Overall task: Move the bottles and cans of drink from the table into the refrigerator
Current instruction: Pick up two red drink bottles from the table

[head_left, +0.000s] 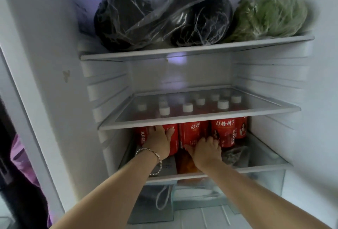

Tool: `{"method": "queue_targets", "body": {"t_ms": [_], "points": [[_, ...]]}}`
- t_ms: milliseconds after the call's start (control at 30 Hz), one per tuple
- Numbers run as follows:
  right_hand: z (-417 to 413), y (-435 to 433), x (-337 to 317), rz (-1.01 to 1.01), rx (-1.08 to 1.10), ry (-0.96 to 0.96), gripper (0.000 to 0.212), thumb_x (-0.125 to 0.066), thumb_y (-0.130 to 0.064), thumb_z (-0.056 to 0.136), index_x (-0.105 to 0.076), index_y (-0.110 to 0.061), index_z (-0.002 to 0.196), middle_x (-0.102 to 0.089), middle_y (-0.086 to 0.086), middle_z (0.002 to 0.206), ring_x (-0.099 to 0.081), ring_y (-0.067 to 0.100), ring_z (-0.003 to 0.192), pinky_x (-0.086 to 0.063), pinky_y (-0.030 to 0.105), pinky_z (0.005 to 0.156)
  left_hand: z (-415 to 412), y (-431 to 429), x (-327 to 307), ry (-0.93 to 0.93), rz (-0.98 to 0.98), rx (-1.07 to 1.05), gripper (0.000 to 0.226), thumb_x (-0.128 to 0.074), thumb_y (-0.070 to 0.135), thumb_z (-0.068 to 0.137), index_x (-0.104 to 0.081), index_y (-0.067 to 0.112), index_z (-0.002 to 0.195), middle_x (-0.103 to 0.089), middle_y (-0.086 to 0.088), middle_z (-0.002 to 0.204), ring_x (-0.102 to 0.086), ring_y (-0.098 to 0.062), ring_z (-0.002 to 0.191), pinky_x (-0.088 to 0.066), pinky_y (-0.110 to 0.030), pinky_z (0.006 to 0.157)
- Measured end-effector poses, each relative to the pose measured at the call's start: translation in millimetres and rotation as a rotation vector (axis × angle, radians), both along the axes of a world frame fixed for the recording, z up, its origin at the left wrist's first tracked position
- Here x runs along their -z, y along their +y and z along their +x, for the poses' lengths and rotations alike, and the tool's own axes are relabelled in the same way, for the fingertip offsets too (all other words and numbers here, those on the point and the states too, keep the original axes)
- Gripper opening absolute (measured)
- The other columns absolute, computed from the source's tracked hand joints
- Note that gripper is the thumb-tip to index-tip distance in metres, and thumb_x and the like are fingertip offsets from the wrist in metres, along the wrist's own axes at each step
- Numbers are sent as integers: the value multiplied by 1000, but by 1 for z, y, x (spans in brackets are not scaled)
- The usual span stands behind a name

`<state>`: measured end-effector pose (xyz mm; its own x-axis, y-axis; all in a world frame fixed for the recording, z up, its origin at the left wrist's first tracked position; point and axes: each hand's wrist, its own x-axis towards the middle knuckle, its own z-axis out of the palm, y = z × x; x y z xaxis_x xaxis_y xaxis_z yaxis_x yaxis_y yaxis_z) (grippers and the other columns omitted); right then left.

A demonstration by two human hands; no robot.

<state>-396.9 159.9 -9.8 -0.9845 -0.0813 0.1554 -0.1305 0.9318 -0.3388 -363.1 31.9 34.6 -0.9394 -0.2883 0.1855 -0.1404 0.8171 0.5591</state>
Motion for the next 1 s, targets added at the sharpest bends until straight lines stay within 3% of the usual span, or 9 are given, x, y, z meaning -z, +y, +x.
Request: {"method": "queue_targets", "body": {"t_ms": [133,233,300,400,467,567,733,867,1000], "points": [[28,12,-6,-218,-78,64,35,-46,-30,96,-47,-13,126,-49,6,126,-50,23,115,-44,35,98,27,6,-3,-20,-154,-145,59,-39,29,98,-12,6,145,-23,-16,146,-38,-31,126,-39,-40,101],[66,34,-16,-248,-131,199,22,-49,-21,93,-61,-12,109,-56,3,115,-55,21,104,-48,35,89,62,18,-9,72,-284,-135,44,-45,21,93,-35,8,133,-33,-15,135,-38,-31,121,-38,-39,98],[95,52,-24,-199,-164,241,20,-50,-19,91,-64,-11,103,-57,2,109,-56,22,100,-48,34,86,81,26,-12,102,-208,28,24,-44,17,93,-54,10,113,-51,-12,121,-50,-27,107,-45,-36,89],[149,83,-27,-90,-132,267,18,-47,-20,91,-64,-14,93,-60,4,102,-57,24,98,-45,31,77,115,56,-10,57,-181,244,25,-39,14,92,-64,9,92,-67,-9,95,-62,-25,84,-50,-30,72],[188,103,-24,-41,-66,257,18,-46,-24,92,-62,-15,89,-63,4,98,-59,26,96,-42,31,70,138,82,-2,43,-223,347,26,-39,16,91,-65,12,95,-67,-7,96,-62,-26,87,-50,-30,76],[262,142,-12,35,88,187,25,-43,-26,93,-64,-14,101,-64,6,103,-60,28,98,-41,30,69,181,131,20,11,-324,520,25,-41,19,90,-65,16,98,-66,-6,104,-61,-27,95,-48,-30,81],[391,221,1,139,340,-62,25,-50,-29,89,-66,-14,101,-65,9,107,-61,29,103,-46,29,74,279,223,32,-20,-404,851,22,-44,23,89,-64,20,98,-65,0,99,-59,-20,93,-39,-24,72],[500,295,-5,106,561,-124,16,-51,-27,90,-61,-17,81,-59,5,84,-61,27,85,-40,26,58,363,312,29,-23,-380,1159,24,-49,26,89,-54,13,69,-56,-5,81,-59,-27,89,-39,-24,69],[607,366,-1,124,783,-117,24,-48,-27,93,-67,-13,98,-64,9,98,-62,28,96,-39,27,64,460,400,34,11,-445,1492,23,-46,25,93,-64,11,91,-63,-8,99,-60,-26,96,-48,-29,78]]}}
